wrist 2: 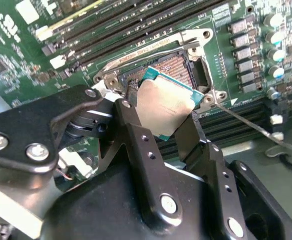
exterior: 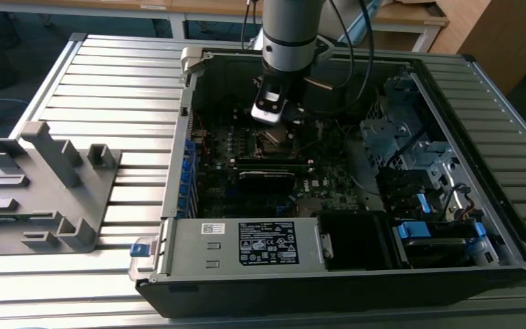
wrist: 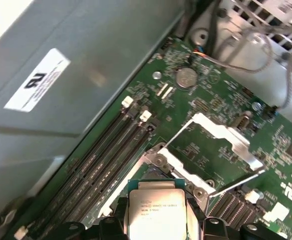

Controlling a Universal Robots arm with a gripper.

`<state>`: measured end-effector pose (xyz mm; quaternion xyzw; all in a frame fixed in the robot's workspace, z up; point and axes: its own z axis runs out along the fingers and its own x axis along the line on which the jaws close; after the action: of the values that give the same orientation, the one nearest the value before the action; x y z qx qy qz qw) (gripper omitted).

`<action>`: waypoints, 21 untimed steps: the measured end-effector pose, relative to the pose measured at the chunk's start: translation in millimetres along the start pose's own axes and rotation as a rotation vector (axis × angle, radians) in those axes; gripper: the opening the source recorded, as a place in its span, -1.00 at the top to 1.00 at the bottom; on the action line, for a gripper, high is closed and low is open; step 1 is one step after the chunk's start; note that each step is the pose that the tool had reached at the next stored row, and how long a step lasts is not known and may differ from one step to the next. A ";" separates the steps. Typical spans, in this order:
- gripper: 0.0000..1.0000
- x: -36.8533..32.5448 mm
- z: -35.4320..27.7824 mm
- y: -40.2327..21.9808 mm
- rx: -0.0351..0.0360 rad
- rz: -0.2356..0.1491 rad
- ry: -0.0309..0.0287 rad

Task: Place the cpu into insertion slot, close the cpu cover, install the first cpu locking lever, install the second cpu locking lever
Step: 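Place the cpu into insertion slot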

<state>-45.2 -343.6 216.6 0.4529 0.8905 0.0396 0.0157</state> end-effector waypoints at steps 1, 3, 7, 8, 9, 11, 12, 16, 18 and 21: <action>-0.08 0.0 0.1 0.0 -0.0002 0.020 -0.0017; -0.08 0.0 0.4 0.0 -0.0004 0.055 -0.0047; -0.08 0.0 0.8 -0.1 -0.0010 0.127 -0.0108; -0.08 0.0 0.9 -0.1 -0.0012 0.146 -0.0124; -0.08 0.0 1.0 -0.1 -0.0013 0.164 -0.0139; -0.08 0.0 1.2 -0.1 -0.0016 0.200 -0.0170; -0.08 0.0 1.4 -0.1 -0.0018 0.218 -0.0185; -0.08 0.0 1.9 -0.2 -0.0024 0.291 -0.0247; -0.08 0.0 2.2 -0.2 -0.0026 0.326 -0.0277; -0.08 0.0 2.5 -0.2 -0.0030 0.382 -0.0325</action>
<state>-45.2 -343.7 214.0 0.6142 0.7880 0.0359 0.0230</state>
